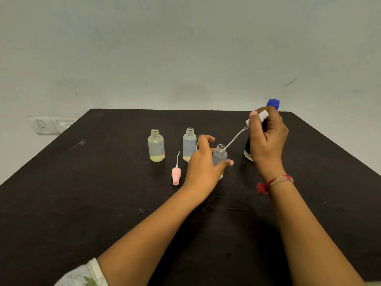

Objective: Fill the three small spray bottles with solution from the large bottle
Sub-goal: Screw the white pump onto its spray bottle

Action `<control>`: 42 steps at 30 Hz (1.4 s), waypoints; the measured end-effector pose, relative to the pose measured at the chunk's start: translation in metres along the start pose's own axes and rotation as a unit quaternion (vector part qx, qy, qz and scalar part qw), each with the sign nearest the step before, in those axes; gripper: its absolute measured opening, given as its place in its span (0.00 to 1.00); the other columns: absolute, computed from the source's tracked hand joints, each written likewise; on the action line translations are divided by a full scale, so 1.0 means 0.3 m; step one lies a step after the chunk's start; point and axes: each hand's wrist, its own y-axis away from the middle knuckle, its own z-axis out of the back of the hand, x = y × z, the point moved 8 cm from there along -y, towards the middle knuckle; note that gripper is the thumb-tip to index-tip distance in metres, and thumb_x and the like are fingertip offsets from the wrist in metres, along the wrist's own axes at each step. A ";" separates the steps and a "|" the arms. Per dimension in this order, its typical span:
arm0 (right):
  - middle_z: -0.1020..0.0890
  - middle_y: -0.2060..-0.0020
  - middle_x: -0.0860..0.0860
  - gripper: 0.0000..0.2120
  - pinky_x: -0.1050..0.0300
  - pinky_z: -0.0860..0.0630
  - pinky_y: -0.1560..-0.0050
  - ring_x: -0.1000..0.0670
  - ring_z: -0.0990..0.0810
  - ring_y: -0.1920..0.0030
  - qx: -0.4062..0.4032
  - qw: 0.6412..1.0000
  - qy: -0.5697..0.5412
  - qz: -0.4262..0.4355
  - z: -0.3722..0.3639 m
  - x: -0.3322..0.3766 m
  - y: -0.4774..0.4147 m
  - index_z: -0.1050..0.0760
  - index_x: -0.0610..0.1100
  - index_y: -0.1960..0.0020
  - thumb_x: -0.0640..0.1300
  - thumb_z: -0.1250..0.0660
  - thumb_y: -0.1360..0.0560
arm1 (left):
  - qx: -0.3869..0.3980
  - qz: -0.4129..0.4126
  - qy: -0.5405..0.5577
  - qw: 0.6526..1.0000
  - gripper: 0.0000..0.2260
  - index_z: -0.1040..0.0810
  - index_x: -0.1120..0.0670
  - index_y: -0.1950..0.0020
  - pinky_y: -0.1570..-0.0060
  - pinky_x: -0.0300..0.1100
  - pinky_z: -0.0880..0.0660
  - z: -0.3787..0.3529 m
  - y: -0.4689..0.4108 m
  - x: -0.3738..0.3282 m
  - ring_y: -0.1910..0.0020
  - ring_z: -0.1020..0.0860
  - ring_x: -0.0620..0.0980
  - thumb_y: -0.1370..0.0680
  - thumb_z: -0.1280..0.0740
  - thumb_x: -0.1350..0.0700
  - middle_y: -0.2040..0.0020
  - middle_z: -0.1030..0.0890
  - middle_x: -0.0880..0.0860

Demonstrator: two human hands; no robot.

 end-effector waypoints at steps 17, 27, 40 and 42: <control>0.23 0.60 0.50 0.08 0.60 0.26 0.59 0.53 0.24 0.59 0.268 0.957 0.114 0.011 -0.169 -0.048 0.065 0.23 0.44 0.56 0.49 0.30 0.27 | 0.004 -0.023 0.011 1.000 0.22 0.35 0.54 0.43 0.59 0.37 0.24 0.006 0.002 -0.002 0.55 0.20 0.47 0.28 0.25 0.54 0.51 0.20 0.49; 0.19 0.52 0.52 0.21 0.66 0.25 0.56 0.52 0.20 0.55 0.374 0.920 0.015 -0.119 -0.175 -0.081 0.085 0.27 0.51 0.42 0.45 0.24 0.32 | 0.013 -0.019 0.008 1.000 0.20 0.35 0.51 0.49 0.64 0.31 0.29 0.016 0.004 0.007 0.59 0.24 0.43 0.29 0.25 0.51 0.56 0.23 0.46; 0.16 0.55 0.43 0.11 0.51 0.20 0.47 0.44 0.17 0.52 0.393 0.903 -0.061 -0.162 -0.158 -0.077 0.075 0.20 0.37 0.52 0.34 0.25 0.33 | 0.013 -0.015 0.007 1.000 0.21 0.33 0.52 0.47 0.61 0.32 0.28 0.020 -0.004 0.016 0.55 0.22 0.45 0.30 0.24 0.49 0.52 0.21 0.49; 0.16 0.57 0.44 0.10 0.50 0.20 0.47 0.45 0.16 0.53 0.384 0.909 -0.042 -0.157 -0.161 -0.078 0.075 0.19 0.40 0.54 0.36 0.24 0.34 | 0.013 -0.015 0.008 1.000 0.21 0.32 0.52 0.48 0.62 0.32 0.29 0.021 -0.007 0.015 0.56 0.22 0.45 0.31 0.23 0.50 0.53 0.21 0.49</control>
